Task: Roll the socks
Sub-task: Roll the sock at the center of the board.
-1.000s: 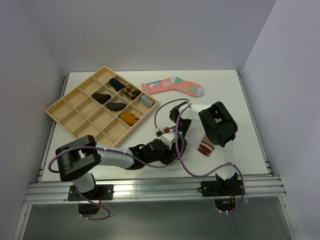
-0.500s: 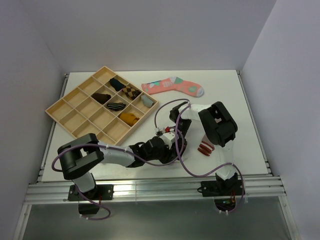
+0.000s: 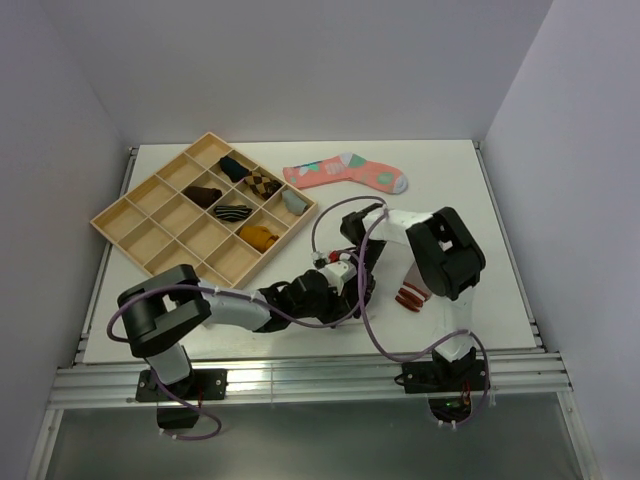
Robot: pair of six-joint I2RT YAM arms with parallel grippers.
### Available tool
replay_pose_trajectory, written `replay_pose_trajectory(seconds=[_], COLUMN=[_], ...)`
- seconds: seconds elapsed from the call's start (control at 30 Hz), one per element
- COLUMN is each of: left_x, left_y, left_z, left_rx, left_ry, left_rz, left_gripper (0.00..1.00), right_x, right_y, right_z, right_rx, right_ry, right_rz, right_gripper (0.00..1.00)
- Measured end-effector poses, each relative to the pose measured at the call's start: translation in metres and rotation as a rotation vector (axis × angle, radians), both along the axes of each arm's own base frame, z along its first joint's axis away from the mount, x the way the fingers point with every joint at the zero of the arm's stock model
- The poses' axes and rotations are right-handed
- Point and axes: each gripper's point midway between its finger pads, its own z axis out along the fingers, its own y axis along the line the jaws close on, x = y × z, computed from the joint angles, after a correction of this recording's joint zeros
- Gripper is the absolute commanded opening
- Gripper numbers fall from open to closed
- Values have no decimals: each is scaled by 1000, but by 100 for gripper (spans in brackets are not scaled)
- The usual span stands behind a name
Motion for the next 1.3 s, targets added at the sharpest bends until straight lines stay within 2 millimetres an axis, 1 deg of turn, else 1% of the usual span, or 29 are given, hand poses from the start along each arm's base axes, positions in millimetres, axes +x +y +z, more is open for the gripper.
replay_pose_trajectory(seconds=[0.17, 0.23, 0.33, 0.47, 0.6, 0.73, 0.9, 1.03, 1.13, 1.23, 1.3], left_x=[3, 4, 5, 6, 9, 10, 11, 11, 10, 10, 10], left_y=[-1, -1, -4, -6, -8, -9, -7, -4, -2, -2, -3], left_z=[-1, -1, -1, -2, -2, -2, -3, -4, -5, -6, -6], left_rx=[-19, -26, -38, -56, -68, -66, -60, -54, -48, -41, -36], left_ry=[33, 52, 78, 120, 179, 250, 356, 452, 525, 584, 619], left_rz=[22, 27, 28, 32, 39, 45, 46, 40, 36, 37, 38], left_gripper=[0, 0, 0, 0, 0, 1, 0, 0, 0, 0, 0], right_x=[19, 30, 50, 70, 76, 68, 52, 42, 35, 27, 20], right_y=[-2, -5, -12, -28, -47, -63, -70, -69, -66, -60, -52], right_z=[3, 7, 17, 28, 35, 43, 49, 45, 46, 50, 53], right_rx=[-5, 3, 28, 50, 55, 66, 129, 164, 202, 247, 281], right_ry=[-107, -161, -243, -308, -378, -494, -645, -716, -777, -828, -857], right_rz=[-73, -106, -172, -255, -313, -322, -270, -196, -128, -62, -6], right_gripper=[50, 51, 51, 51, 49, 49, 49, 48, 48, 49, 50])
